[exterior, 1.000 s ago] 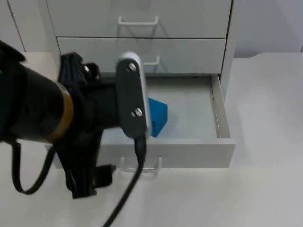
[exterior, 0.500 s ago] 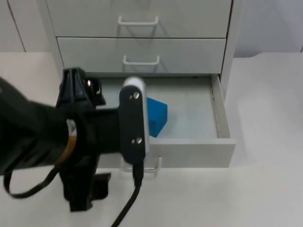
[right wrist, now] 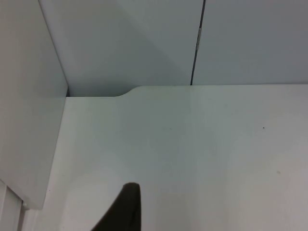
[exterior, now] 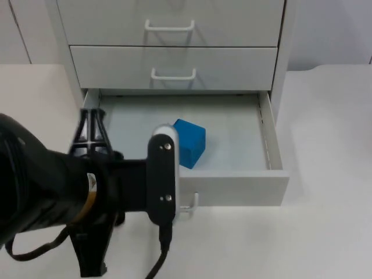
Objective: Open the drawer with the left hand, place the block into the drawer with the right hand, then close the drawer with the left hand.
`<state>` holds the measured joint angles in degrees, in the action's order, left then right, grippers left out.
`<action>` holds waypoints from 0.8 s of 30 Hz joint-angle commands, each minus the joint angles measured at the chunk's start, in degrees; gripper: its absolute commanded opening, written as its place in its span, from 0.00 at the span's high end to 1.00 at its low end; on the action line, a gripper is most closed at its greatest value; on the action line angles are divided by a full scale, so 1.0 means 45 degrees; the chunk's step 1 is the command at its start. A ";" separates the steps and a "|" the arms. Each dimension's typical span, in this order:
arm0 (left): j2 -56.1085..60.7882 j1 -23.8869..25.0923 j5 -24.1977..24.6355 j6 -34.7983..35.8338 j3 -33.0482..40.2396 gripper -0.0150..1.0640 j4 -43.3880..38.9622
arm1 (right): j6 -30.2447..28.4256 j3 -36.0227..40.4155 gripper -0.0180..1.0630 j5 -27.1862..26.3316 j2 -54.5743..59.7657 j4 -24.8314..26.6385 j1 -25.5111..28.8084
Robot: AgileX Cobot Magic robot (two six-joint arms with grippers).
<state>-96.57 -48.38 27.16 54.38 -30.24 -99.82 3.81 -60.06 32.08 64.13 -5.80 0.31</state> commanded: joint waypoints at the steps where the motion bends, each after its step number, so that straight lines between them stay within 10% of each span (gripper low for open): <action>1: -0.0207 -0.0074 0.0841 0.1319 0.0055 0.82 -0.0030 | 0.0012 0.0047 0.01 -0.0130 -0.0095 -0.0025 0.0066; 9: -0.0519 -0.1113 0.1114 0.4747 0.0055 0.99 -0.0030 | 0.0012 0.0047 0.01 -0.0130 -0.0095 -0.0025 0.0066; 24: -0.1720 -0.1437 -0.0464 0.3745 -0.0164 0.99 -0.0030 | 0.0012 0.0047 0.01 -0.0130 -0.0095 -0.0025 0.0066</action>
<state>-104.04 -54.41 25.37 71.59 -30.44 -99.82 3.81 -60.06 32.08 64.13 -5.80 0.31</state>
